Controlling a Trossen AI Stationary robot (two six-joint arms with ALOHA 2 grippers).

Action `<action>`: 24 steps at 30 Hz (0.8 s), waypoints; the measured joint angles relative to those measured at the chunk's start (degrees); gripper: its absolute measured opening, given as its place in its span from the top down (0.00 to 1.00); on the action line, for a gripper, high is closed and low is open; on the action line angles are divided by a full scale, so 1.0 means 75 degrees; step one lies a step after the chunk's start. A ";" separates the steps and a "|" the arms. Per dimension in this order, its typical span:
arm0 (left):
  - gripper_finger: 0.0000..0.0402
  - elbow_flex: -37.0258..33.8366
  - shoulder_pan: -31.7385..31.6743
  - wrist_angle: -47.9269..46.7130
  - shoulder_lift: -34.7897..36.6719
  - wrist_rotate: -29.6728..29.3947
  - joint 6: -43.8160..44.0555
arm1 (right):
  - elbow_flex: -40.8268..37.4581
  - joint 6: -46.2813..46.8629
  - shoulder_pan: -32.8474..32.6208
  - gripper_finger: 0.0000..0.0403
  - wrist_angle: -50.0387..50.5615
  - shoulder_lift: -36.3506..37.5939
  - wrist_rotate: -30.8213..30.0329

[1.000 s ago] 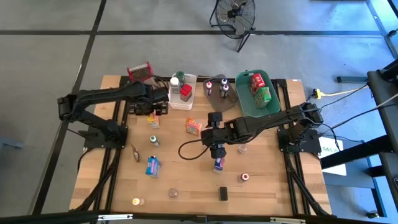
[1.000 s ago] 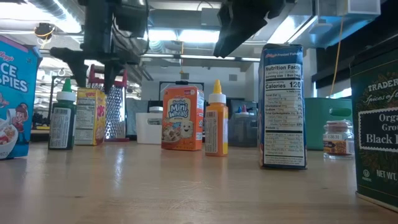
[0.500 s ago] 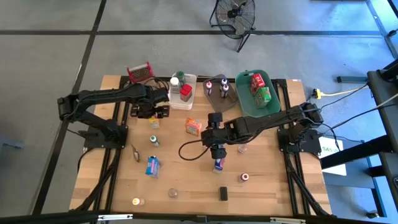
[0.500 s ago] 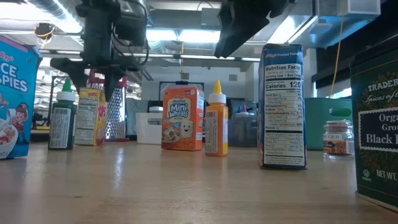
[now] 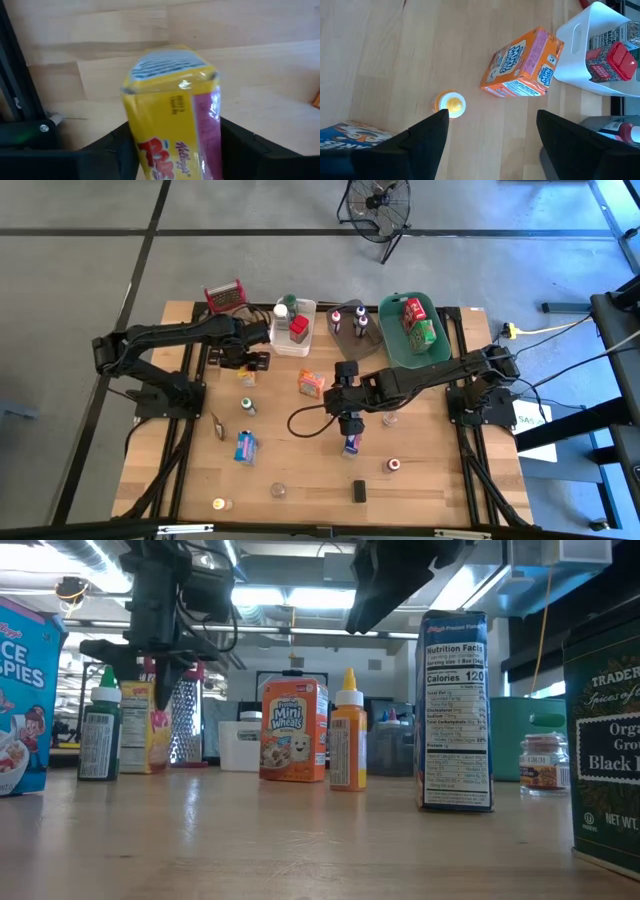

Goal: Pick & Place Kitchen Items
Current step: Put the yellow cereal box into the green bin

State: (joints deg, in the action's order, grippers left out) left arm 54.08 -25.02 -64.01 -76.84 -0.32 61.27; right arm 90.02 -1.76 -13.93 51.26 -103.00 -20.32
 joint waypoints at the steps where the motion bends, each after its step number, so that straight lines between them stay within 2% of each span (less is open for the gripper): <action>1: 0.52 0.0000 0.0000 -0.0002 0.0000 0.0000 -0.0046 | 0.0000 0.0000 0.0000 0.24 -0.0005 0.0000 0.0000; 10: 0.71 0.0000 0.0006 -0.0003 0.0000 0.0003 -0.0605 | 0.0000 0.0000 0.0000 0.24 0.0055 0.0000 -0.0003; 16: 0.75 0.0000 0.0029 -0.0009 0.0219 -0.0017 -0.0877 | 0.0000 0.0002 -0.0016 0.24 0.0108 0.0000 -0.0103; 19: 0.75 0.0030 0.0029 -0.0032 0.0491 -0.0117 -0.1004 | 0.0000 0.0016 -0.0120 0.24 0.0099 0.0000 -0.0625; 24: 0.75 0.0548 0.0036 -0.0072 0.1044 -0.0557 -0.1343 | 0.0000 0.0406 -0.0456 0.24 0.0110 0.0000 -0.2179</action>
State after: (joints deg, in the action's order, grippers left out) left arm 58.19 -24.74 -64.55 -69.01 -4.49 51.20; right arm 90.02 1.29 -17.35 52.09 -103.00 -36.66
